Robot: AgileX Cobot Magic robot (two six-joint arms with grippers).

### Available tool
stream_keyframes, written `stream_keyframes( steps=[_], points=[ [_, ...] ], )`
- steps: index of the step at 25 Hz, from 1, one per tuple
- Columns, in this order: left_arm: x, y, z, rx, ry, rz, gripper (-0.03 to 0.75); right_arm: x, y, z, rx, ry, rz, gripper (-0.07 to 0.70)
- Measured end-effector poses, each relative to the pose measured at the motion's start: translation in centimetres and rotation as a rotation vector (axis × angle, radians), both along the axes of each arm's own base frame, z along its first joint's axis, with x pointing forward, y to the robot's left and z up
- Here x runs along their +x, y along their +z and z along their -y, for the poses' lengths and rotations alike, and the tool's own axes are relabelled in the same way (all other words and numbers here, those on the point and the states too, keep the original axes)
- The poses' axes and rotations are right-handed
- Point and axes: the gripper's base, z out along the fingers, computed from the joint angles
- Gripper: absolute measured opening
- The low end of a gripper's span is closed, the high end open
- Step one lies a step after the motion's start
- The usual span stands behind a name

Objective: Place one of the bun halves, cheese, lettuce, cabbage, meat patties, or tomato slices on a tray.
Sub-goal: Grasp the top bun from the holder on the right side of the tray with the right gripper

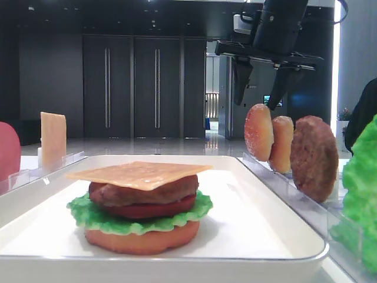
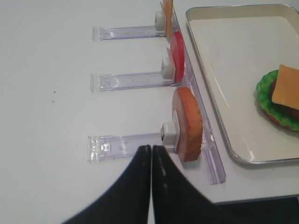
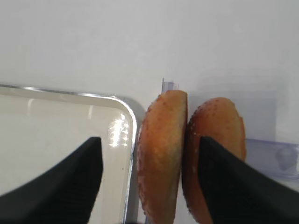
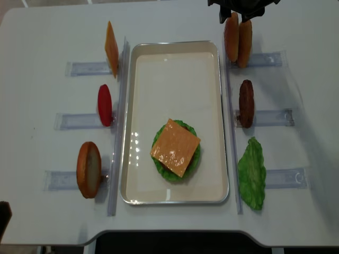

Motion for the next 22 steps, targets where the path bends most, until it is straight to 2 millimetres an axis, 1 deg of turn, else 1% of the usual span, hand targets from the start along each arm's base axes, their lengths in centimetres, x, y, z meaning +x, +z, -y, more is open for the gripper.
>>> stream_keyframes(
  steps=[3,6,8,13,16,20,21,22],
  points=[
    [0.0,0.0,0.0,0.000,0.000,0.000,-0.007,0.1,-0.4,0.0,-0.003,0.000,-0.007,0.426],
    [0.0,0.0,0.0,0.000,0.000,0.000,-0.007,0.3,-1.8,-0.1,-0.016,0.002,-0.046,0.426],
    [0.0,0.0,0.0,0.000,0.000,0.000,-0.007,0.4,-2.3,-0.2,-0.017,0.003,-0.056,0.426],
    [0.0,0.0,0.0,0.000,0.000,0.000,-0.007,0.4,-2.3,-0.2,-0.016,0.006,-0.057,0.417],
    [0.0,0.0,0.0,0.000,0.000,0.000,-0.007,0.5,-2.3,-0.1,-0.029,0.008,-0.052,0.368],
    [0.0,0.0,0.0,0.000,0.000,0.000,-0.007,0.4,-2.3,-0.1,-0.040,0.011,-0.054,0.235],
    [0.0,0.0,0.0,0.000,0.000,0.000,-0.007,0.4,-2.3,-0.1,-0.040,0.011,-0.056,0.216],
    [0.0,0.0,0.0,0.000,0.000,0.000,-0.007,0.4,-2.3,-0.1,-0.040,0.011,-0.056,0.216]
  ],
)
